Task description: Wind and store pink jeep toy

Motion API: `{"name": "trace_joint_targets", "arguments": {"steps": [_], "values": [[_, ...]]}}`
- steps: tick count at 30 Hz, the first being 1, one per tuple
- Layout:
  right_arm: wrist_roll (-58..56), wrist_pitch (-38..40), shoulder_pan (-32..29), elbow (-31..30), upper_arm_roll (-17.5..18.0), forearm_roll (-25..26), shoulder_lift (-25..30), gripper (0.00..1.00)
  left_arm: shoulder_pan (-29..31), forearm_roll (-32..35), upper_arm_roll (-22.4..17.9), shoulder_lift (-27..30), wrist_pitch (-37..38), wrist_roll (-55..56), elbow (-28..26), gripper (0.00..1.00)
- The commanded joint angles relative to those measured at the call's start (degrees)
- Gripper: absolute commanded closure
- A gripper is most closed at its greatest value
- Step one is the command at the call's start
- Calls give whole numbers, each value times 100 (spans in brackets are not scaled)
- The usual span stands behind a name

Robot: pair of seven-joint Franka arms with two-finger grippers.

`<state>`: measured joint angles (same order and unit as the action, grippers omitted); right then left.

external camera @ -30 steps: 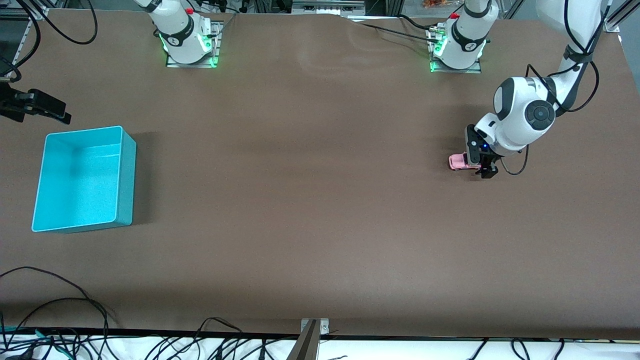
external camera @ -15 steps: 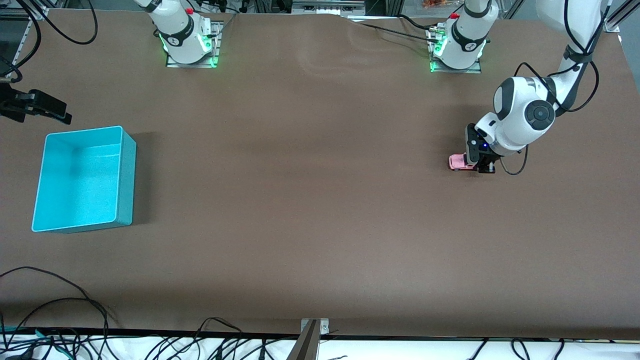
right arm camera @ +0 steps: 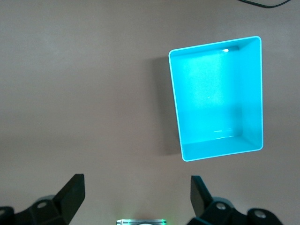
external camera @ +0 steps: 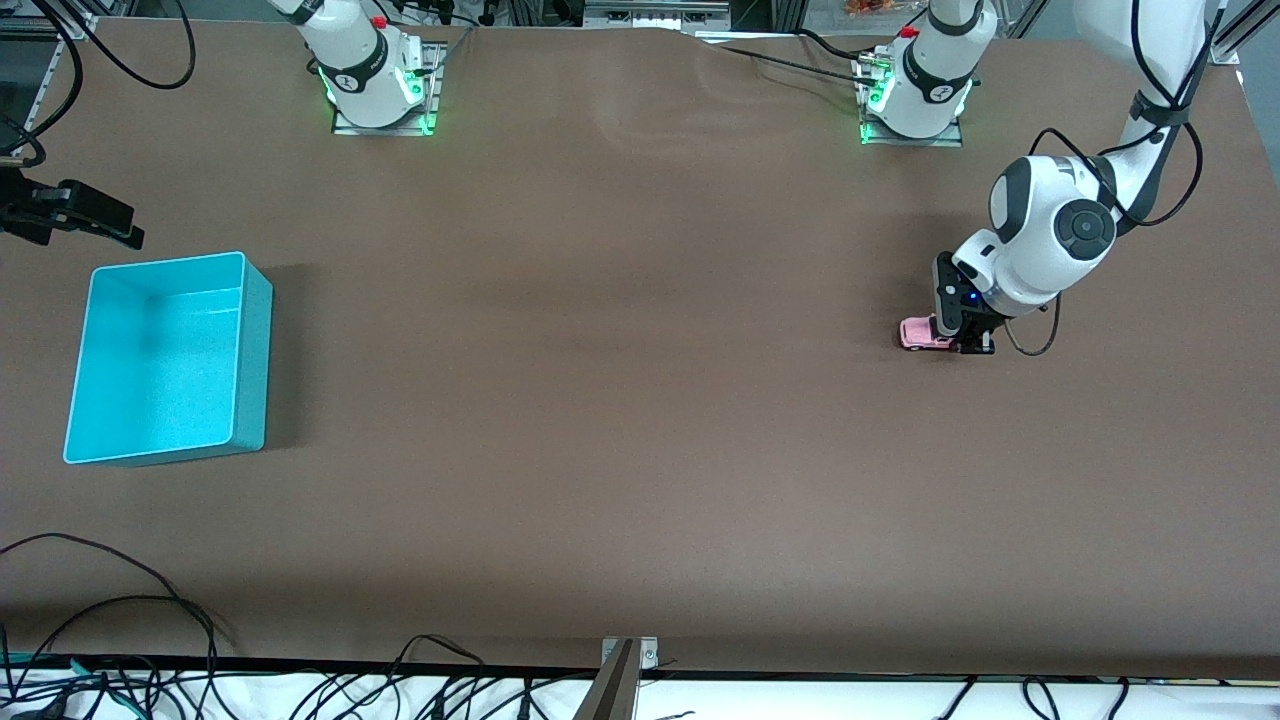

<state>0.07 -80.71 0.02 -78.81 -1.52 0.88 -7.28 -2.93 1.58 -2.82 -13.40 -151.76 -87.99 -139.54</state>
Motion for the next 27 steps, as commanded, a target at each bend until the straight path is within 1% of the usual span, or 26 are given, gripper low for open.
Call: {"name": "trace_joint_targets", "arguments": {"steps": [1, 5, 11, 20, 24, 27], "values": [[-25, -32, -29, -117, -23, -88, 95, 0, -128, 9, 19, -197, -3, 335, 76, 100], [-25, -23, -29, -117, -23, -88, 95, 0, -216, 0, 19, -452, -108, 335, 225, 100], [-25, -23, -38, -117, -23, -88, 95, 0, -234, 61, 10, -777, -302, 326, 226, 100], [-25, -23, -29, -117, -23, -97, 95, 0, -173, 97, -43, -874, -407, 238, 217, 100], [-25, -23, -38, -117, -23, -88, 95, 0, -155, 105, -218, -945, -416, 186, 217, 100], [-25, -23, -38, -117, -23, -88, 95, 0, -137, 88, -394, -989, -416, -147, 217, 100]]}}
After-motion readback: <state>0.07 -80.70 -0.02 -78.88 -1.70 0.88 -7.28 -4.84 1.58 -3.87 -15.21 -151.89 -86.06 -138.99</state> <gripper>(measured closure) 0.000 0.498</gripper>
